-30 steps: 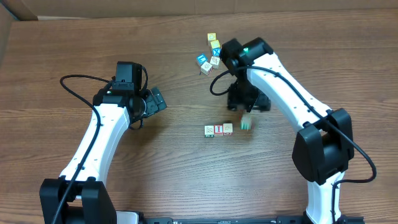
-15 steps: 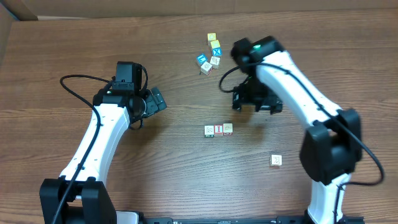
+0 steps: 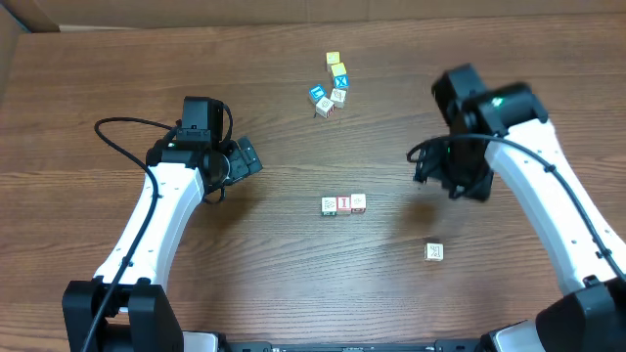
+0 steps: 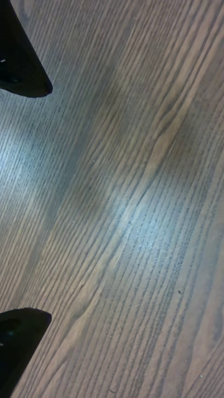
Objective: Flip 4 blocks
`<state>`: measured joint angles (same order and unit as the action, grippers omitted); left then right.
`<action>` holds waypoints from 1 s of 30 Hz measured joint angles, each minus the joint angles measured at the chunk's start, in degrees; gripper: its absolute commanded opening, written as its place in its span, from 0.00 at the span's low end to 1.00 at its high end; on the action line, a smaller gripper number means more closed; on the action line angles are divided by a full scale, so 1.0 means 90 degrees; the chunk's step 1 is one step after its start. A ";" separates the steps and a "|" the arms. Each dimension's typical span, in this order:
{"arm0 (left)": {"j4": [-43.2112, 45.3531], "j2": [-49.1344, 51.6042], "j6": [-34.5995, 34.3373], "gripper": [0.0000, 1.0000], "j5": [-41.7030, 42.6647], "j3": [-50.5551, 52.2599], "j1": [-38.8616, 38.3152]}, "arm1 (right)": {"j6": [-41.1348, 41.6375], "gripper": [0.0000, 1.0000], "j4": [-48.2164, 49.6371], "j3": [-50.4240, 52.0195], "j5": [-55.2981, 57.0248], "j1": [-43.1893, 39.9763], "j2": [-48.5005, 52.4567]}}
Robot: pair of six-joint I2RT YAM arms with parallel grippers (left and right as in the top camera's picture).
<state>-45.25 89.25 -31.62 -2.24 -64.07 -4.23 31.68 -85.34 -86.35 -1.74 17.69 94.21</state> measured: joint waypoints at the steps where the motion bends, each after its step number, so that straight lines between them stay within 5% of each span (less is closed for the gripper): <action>1: 0.0005 0.0000 0.0000 1.00 0.0000 0.0000 0.0000 | 0.0022 0.80 0.0153 0.0359 -0.0068 -0.0002 -0.0058; 14: 0.0005 0.0000 0.0000 1.00 -0.0019 0.0000 0.0000 | 0.0355 0.78 0.2385 0.3959 -0.0520 0.0051 -0.0197; 20: 0.0007 0.0000 0.0000 1.00 -0.0019 0.0000 0.0000 | 0.0389 0.54 0.3113 0.4422 -0.0619 0.0051 -0.0202; 30: 0.0007 0.0000 0.0000 1.00 -0.0019 0.0000 0.0000 | 0.0160 0.49 0.3830 0.4437 -0.0619 0.0051 -0.0228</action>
<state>-45.19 89.25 -31.62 -2.42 -64.07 -4.23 33.12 -50.87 -46.41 -7.31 18.15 92.16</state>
